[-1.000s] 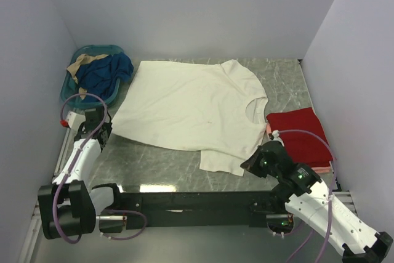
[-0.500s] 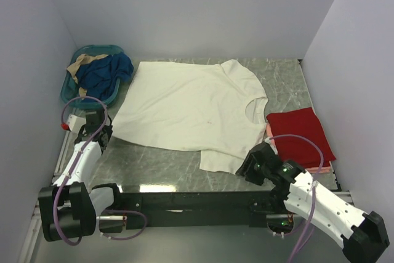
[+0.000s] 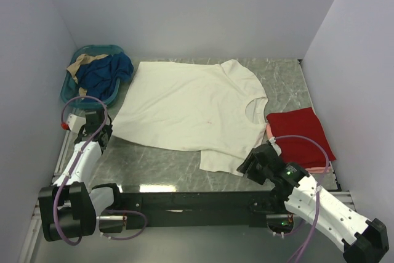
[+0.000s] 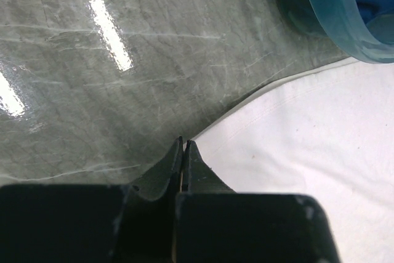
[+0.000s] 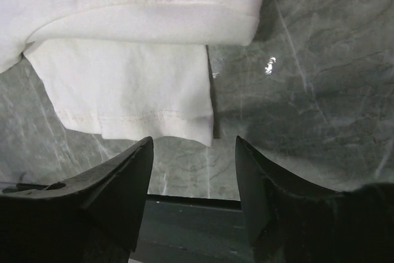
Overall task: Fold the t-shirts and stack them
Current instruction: Flatten the tshirt out, then fold the tshirt
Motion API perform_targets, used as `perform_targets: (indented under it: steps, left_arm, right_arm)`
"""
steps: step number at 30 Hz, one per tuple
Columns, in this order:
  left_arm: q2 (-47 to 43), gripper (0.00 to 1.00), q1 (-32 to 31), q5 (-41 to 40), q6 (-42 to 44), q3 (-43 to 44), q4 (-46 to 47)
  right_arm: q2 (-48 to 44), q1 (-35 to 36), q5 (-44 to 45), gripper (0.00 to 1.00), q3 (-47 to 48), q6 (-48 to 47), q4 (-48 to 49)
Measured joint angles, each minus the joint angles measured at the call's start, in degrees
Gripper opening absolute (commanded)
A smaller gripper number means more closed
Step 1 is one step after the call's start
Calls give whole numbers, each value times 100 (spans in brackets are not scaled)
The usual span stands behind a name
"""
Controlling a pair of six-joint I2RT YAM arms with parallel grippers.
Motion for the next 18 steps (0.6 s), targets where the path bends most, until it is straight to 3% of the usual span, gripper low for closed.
perform_targets:
  steps: [4, 18]
  left_arm:
    - [0, 1, 2, 0, 0, 0, 22]
    - [210, 1, 11, -2, 0, 0, 153]
  right_arm:
    - [205, 0, -118, 55, -2, 15, 131]
    - [1082, 0, -96, 50, 144, 144, 411]
